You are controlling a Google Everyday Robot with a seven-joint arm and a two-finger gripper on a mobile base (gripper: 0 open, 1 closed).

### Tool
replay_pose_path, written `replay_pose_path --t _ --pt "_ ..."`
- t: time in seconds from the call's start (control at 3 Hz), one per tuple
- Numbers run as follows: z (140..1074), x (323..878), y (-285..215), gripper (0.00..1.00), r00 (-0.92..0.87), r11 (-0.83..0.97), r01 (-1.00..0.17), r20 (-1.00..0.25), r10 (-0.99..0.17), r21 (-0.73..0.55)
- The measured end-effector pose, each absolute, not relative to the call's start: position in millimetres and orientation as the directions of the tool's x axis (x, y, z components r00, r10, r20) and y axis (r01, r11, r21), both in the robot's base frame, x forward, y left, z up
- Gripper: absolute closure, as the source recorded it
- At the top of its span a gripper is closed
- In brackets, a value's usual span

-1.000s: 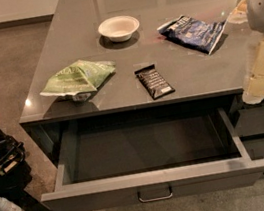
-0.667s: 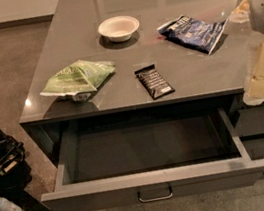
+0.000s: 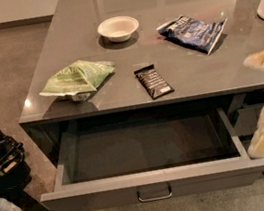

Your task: Close top drawer

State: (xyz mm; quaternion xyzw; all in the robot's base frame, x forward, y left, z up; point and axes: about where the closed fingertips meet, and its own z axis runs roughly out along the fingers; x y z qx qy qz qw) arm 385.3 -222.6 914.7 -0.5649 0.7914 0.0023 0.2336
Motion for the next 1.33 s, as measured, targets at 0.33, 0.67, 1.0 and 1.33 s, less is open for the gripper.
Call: replay_pose_path --t 0.33,0.67,1.0,1.33 --pt "844.0 367.2 -229.6 0.0 -0.295 0.441 -0.875 -0.506 -0.811 -0.197" --pt "829.8 374.6 -231.2 0.13 -0.302 0.503 -0.836 -0.582 -0.755 -0.219" --pt "830.7 376.2 -230.0 0.36 -0.299 0.502 -0.836 -0.583 -0.756 -0.223" --pt "830.7 376.2 -230.0 0.6 -0.299 0.502 -0.836 -0.583 -0.756 -0.223"
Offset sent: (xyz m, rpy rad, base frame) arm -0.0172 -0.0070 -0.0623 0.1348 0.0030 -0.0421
